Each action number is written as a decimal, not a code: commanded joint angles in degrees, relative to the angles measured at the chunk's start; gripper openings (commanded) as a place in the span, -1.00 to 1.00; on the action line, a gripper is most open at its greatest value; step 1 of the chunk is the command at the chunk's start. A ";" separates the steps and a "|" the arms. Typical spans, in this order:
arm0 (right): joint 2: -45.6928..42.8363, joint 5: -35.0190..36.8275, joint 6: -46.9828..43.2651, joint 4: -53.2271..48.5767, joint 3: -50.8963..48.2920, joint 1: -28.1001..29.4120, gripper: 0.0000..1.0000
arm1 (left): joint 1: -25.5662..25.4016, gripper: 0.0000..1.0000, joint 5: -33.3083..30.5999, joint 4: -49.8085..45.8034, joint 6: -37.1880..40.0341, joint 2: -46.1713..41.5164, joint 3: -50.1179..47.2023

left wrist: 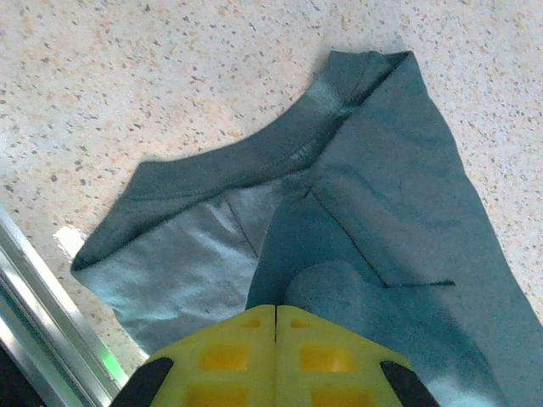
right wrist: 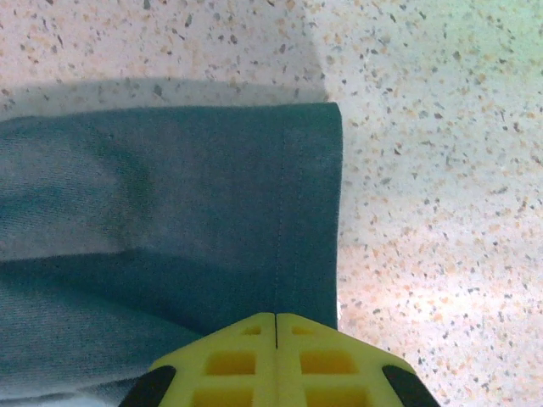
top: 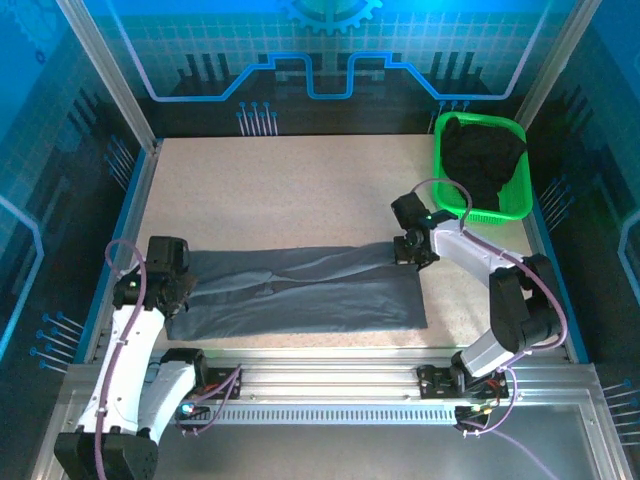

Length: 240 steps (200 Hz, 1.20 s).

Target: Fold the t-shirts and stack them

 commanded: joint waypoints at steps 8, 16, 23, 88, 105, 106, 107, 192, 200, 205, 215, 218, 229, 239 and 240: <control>-1.67 2.13 0.89 -2.42 -2.14 0.75 -1.00 | -0.19 -1.00 -4.35 -3.67 1.91 -0.17 0.77; -1.76 2.11 0.95 -2.55 -2.16 0.82 -1.00 | -0.19 -1.00 -4.72 -4.05 1.95 -0.18 0.90; -1.76 2.31 0.91 -2.65 -2.11 1.01 -1.00 | -0.19 -1.00 -4.95 -4.28 2.07 -0.32 0.83; 0.35 3.92 3.32 -5.80 -0.87 1.44 -1.00 | -0.19 -1.00 -5.01 -4.97 1.78 -0.91 0.44; -0.13 4.22 4.23 -6.74 -1.00 1.46 -1.00 | -0.19 -1.00 -4.53 -4.90 1.72 -0.92 0.12; -0.15 4.22 4.29 -6.81 -1.03 1.46 -1.00 | -0.19 -1.00 -4.50 -4.89 1.70 -0.94 0.13; -0.21 4.21 4.31 -6.84 -1.04 1.42 -1.00 | -0.19 -1.00 -4.48 -4.88 1.69 -0.90 0.09; -2.70 0.34 9.73 -10.65 -2.97 0.88 -0.64 | -0.28 -1.00 -1.40 -9.08 -3.85 -0.31 -0.47; -2.89 0.13 9.98 -10.58 -3.09 0.47 -0.60 | -0.28 -1.00 -1.03 -9.12 -4.43 -0.58 -0.52; -2.90 0.04 10.23 -10.61 -3.04 0.13 -0.59 | -0.28 -1.00 -0.64 -8.95 -4.67 -0.74 -0.66; -2.73 -0.01 10.55 -10.78 -2.61 -0.49 -0.54 | -0.28 -1.00 0.22 -8.79 -5.42 -0.78 -0.81; -2.68 -0.06 10.55 -10.82 -2.45 -0.64 -0.51 | -0.30 -1.00 0.59 -8.63 -5.53 -0.71 -0.85; -2.64 -0.07 10.57 -10.83 -1.68 -0.90 -0.42 | -0.28 -0.64 2.38 -7.34 -5.04 -0.74 -1.18; -2.47 -0.07 10.49 -10.76 -0.78 -0.91 -0.41 | -0.35 -0.34 3.17 -7.27 -5.32 -0.70 -1.15; -2.47 -0.08 10.49 -10.75 -0.70 -0.91 -0.41 | -0.31 -0.32 3.17 -7.26 -5.34 -0.70 -1.17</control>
